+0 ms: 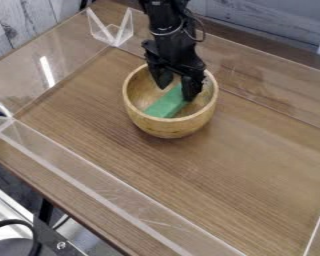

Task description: Put the green block in the brown bowl

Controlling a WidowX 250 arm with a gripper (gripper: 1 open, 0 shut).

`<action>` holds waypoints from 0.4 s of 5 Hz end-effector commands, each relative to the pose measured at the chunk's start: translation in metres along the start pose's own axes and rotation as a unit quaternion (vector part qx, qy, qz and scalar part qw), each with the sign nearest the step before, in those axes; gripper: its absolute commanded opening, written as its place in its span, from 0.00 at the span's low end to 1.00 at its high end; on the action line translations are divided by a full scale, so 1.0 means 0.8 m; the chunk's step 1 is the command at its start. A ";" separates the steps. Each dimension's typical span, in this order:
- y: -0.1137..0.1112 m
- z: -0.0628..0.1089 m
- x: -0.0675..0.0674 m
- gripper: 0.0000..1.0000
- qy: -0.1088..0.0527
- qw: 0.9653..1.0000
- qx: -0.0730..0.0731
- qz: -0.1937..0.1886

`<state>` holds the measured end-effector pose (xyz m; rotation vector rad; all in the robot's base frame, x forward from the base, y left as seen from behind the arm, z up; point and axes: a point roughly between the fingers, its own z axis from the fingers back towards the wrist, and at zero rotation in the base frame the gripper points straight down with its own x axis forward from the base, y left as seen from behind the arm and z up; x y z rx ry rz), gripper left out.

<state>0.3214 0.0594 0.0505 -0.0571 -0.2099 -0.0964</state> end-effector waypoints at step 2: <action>0.002 0.037 0.016 1.00 -0.034 0.999 -0.012 -0.022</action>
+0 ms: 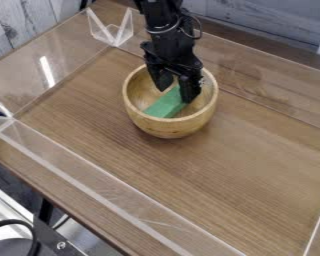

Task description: Put the green block in the brown bowl

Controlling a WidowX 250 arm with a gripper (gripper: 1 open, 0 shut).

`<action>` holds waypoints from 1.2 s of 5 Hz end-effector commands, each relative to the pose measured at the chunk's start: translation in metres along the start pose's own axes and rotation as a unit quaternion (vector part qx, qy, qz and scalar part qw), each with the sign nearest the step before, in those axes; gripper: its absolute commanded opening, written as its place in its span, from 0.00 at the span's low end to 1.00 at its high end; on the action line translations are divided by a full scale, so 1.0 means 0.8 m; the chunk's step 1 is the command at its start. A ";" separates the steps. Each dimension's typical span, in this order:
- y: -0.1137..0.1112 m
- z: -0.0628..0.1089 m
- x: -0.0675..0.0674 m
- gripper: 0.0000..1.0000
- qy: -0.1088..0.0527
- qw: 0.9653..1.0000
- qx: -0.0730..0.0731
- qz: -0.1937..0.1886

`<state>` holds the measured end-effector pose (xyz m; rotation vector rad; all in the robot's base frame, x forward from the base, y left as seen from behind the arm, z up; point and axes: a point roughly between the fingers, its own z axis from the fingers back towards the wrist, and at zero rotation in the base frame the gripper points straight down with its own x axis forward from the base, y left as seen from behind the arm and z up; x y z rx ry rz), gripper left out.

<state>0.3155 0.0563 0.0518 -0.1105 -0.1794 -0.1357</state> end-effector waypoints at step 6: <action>0.037 0.172 0.002 0.00 -0.110 0.993 0.013 -0.039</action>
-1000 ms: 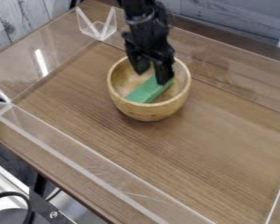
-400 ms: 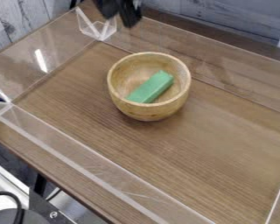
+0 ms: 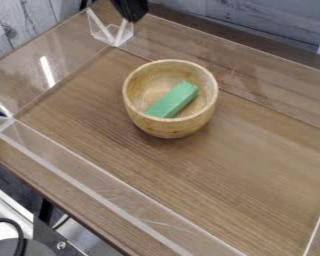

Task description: Put the green block in the brown bowl

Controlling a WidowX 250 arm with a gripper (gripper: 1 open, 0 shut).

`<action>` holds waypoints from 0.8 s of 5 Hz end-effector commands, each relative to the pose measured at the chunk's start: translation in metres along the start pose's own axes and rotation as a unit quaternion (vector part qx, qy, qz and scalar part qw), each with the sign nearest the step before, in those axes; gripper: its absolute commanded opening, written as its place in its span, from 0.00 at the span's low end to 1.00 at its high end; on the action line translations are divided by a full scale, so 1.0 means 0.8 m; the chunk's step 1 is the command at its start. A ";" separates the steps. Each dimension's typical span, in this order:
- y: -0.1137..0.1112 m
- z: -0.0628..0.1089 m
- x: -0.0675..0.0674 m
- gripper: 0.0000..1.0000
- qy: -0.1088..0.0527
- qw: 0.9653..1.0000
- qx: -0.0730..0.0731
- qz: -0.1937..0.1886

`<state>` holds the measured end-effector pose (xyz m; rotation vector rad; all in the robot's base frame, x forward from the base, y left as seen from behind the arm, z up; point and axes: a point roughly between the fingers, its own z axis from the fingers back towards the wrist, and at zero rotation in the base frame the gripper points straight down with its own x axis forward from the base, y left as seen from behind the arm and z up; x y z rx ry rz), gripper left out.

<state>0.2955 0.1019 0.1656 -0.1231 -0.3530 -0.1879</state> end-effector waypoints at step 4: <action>-0.009 -0.007 0.048 1.00 -0.060 0.998 0.020 0.025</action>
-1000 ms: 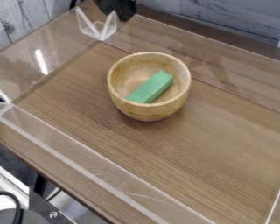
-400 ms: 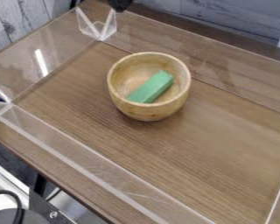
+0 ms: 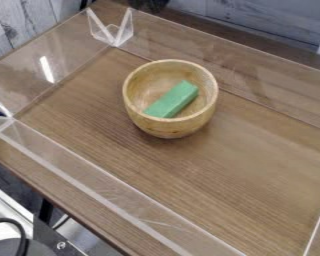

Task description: Put the green block in the brown bowl

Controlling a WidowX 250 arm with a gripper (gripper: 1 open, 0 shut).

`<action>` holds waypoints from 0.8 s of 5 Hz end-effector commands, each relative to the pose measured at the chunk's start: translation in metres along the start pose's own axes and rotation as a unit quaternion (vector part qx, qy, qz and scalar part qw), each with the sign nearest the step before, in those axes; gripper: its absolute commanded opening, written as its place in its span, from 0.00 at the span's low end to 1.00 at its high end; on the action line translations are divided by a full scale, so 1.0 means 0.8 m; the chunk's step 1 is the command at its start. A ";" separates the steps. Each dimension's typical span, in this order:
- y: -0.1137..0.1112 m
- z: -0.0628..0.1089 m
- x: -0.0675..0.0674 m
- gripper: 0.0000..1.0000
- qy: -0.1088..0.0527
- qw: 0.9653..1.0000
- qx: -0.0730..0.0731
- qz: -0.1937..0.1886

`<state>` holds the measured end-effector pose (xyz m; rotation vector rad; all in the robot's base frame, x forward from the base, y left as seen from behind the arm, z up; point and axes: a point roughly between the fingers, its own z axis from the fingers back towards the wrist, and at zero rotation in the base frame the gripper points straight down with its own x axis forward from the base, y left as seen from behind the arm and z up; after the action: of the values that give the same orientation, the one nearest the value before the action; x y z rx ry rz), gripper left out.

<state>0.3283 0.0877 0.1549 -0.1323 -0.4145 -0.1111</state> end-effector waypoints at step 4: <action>0.087 -0.016 0.002 0.00 -0.056 0.995 0.011 0.081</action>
<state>0.3371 0.1471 0.1127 -0.1872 -0.4474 0.0720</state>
